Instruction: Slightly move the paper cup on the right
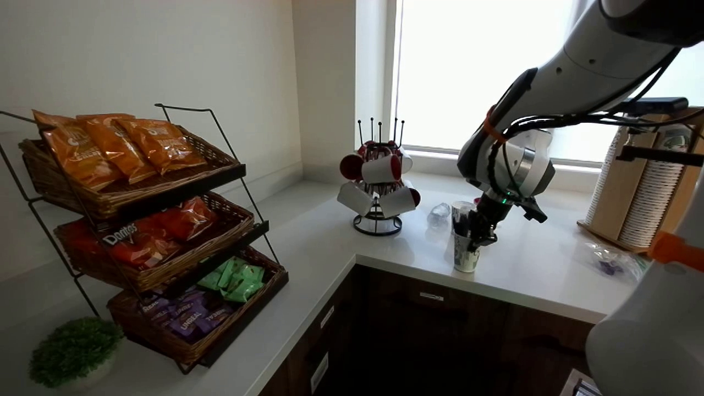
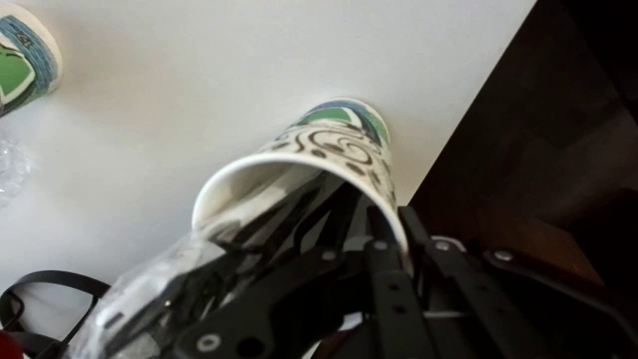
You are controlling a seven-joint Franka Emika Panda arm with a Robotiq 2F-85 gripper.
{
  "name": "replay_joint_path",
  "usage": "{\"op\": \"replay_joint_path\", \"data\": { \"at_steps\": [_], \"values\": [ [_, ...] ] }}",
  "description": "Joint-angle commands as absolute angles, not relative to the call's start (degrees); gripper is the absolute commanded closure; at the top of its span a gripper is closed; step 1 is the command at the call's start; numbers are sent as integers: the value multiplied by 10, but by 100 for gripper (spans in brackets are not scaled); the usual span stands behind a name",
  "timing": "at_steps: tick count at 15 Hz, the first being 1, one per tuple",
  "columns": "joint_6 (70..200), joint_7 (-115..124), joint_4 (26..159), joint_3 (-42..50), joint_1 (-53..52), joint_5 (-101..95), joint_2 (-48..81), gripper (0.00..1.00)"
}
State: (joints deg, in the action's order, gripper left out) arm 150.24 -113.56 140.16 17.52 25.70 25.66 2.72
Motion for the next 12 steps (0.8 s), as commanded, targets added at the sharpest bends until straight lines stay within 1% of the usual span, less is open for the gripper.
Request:
{"op": "replay_joint_path", "data": {
  "at_steps": [1,2,4,8,9,12],
  "values": [
    [1543,-1177,1411,181,247,264,26,57],
    [1531,-1159,1408,183,246,253,20,48],
    [1516,-1119,1403,187,244,228,9,34],
    [1468,-1010,1387,198,240,141,-15,4],
    [1465,-991,1385,200,239,124,-19,1],
    [1458,-937,1384,203,238,77,-31,0]
  ]
}}
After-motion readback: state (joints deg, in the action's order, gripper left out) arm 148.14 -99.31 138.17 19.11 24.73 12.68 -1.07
